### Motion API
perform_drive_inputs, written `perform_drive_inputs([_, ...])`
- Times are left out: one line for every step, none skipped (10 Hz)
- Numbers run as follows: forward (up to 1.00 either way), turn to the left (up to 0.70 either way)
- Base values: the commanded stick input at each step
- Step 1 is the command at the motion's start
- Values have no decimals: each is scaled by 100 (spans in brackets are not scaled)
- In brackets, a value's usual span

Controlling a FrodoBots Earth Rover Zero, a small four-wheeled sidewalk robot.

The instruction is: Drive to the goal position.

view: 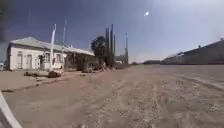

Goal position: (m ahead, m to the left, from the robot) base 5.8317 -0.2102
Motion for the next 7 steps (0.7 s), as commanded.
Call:
perform_drive_inputs([70, 0])
perform_drive_inputs([70, 0])
perform_drive_inputs([70, 0])
perform_drive_inputs([70, 0])
perform_drive_inputs([70, 0])
perform_drive_inputs([70, 0])
perform_drive_inputs([70, 0])
